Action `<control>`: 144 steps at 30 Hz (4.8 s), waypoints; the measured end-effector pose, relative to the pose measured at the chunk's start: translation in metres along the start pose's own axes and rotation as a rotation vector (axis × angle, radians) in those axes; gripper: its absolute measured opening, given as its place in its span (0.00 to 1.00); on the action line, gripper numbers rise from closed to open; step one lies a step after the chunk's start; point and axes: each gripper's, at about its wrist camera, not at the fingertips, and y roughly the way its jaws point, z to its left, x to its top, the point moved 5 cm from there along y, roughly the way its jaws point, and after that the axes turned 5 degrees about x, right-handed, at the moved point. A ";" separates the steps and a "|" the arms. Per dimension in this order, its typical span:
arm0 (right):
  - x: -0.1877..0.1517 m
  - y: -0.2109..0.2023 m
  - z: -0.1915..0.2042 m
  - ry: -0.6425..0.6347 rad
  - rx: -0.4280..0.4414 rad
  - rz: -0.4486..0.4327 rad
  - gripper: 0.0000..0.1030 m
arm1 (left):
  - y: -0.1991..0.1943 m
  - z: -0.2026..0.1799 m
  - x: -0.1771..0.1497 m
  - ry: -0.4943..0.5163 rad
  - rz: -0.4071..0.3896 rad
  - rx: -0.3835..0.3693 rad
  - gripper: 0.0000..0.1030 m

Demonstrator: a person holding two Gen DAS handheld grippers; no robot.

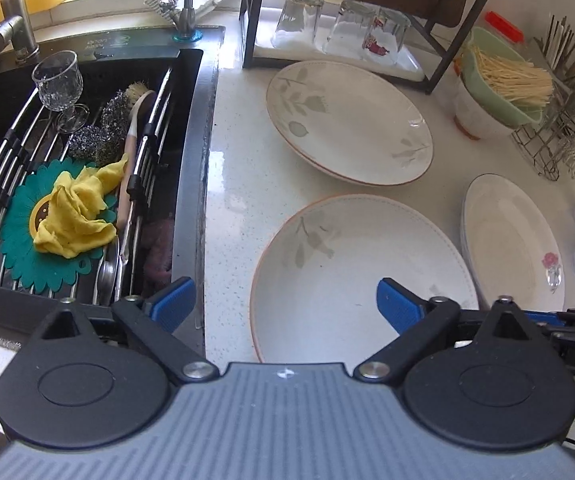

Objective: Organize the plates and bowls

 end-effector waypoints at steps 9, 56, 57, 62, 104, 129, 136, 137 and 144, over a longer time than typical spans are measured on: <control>0.004 0.022 -0.017 0.074 0.000 0.021 0.15 | 0.028 0.023 -0.009 -0.091 0.082 -0.082 0.41; 0.044 -0.055 -0.089 0.221 0.064 -0.036 0.10 | 0.015 -0.064 0.053 -0.161 0.262 -0.392 0.19; 0.045 -0.057 -0.093 0.208 0.072 -0.034 0.10 | 0.016 -0.069 0.052 -0.171 0.267 -0.388 0.19; 0.059 -0.065 -0.122 0.179 0.117 -0.029 0.10 | 0.020 -0.096 0.046 -0.215 0.274 -0.354 0.19; 0.077 -0.020 -0.198 0.033 0.099 0.067 0.12 | 0.063 -0.173 0.047 -0.224 0.309 -0.018 0.34; 0.078 -0.034 -0.174 -0.064 -0.056 -0.005 0.15 | 0.028 -0.144 0.029 -0.263 0.271 -0.130 0.35; 0.083 -0.068 -0.163 -0.074 -0.041 -0.096 0.15 | -0.007 -0.150 0.048 -0.192 0.141 -0.085 0.35; 0.084 -0.075 -0.160 -0.082 -0.034 -0.113 0.15 | -0.015 -0.152 0.052 -0.179 0.109 -0.077 0.34; 0.096 -0.122 -0.135 -0.144 -0.006 -0.222 0.15 | -0.059 -0.169 0.073 -0.115 -0.021 -0.095 0.35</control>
